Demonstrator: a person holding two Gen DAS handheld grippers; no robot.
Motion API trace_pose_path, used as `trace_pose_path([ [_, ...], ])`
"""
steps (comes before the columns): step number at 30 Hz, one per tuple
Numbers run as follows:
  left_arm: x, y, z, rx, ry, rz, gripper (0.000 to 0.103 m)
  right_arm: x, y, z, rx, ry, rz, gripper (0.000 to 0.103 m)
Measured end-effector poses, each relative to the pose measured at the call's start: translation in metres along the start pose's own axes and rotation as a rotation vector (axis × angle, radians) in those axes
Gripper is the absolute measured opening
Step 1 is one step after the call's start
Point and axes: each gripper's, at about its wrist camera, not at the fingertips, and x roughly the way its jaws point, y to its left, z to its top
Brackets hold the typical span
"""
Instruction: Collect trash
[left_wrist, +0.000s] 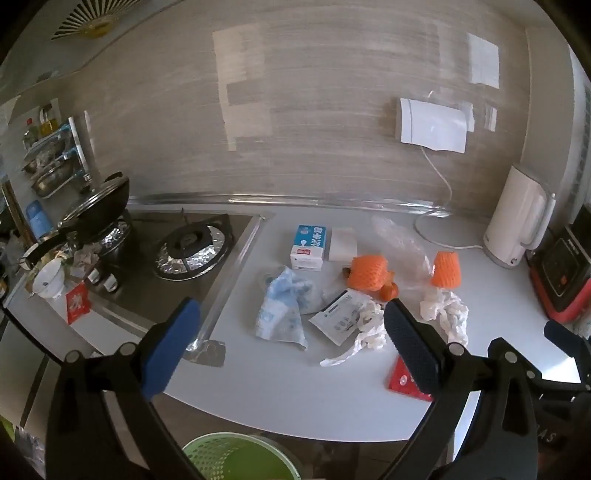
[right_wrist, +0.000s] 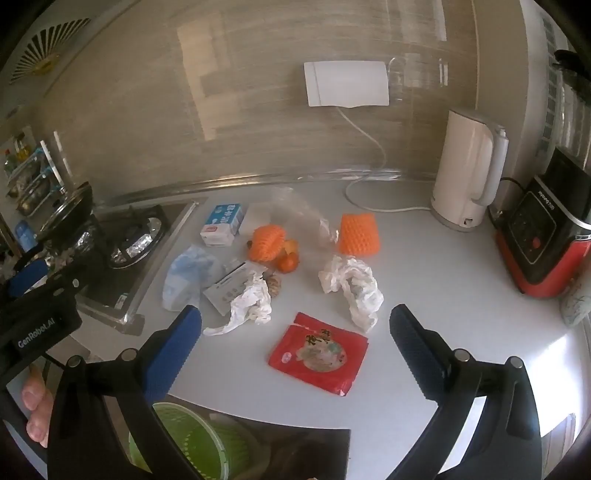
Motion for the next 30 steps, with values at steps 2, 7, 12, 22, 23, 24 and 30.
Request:
trace_pose_path([
  [2, 0.0003, 0.001, -0.0001, -0.005, 0.003, 0.003, 0.095, 0.0012, 0.0006, -0.0002, -0.003, 0.003, -0.001, 0.101],
  [7, 0.0025, 0.0039, -0.0005, -0.015, 0.011, 0.004, 0.095, 0.0028, 0.0014, -0.002, -0.005, 0.006, -0.004, 0.101],
  [12, 0.005, 0.0059, -0.0008, -0.02, 0.02, 0.004, 0.095, 0.004, 0.0016, -0.0044, -0.008, 0.008, -0.004, 0.101],
  [22, 0.006, 0.0082, -0.0002, -0.02, 0.02, 0.013, 0.095, 0.0073, 0.0024, -0.0058, -0.015, 0.018, -0.007, 0.101],
  [23, 0.0061, 0.0085, -0.0001, -0.021, 0.02, 0.011, 0.095, 0.0075, 0.0022, -0.0057, -0.015, 0.02, -0.006, 0.101],
  [24, 0.0061, 0.0082, -0.0001, -0.022, 0.02, 0.011, 0.095, 0.0075, 0.0022, -0.0056, -0.014, 0.021, -0.006, 0.101],
  [30, 0.0071, 0.0084, 0.0003, -0.025, 0.023, 0.008, 0.095, 0.0078, 0.0012, -0.0056, -0.017, 0.02, -0.006, 0.101],
])
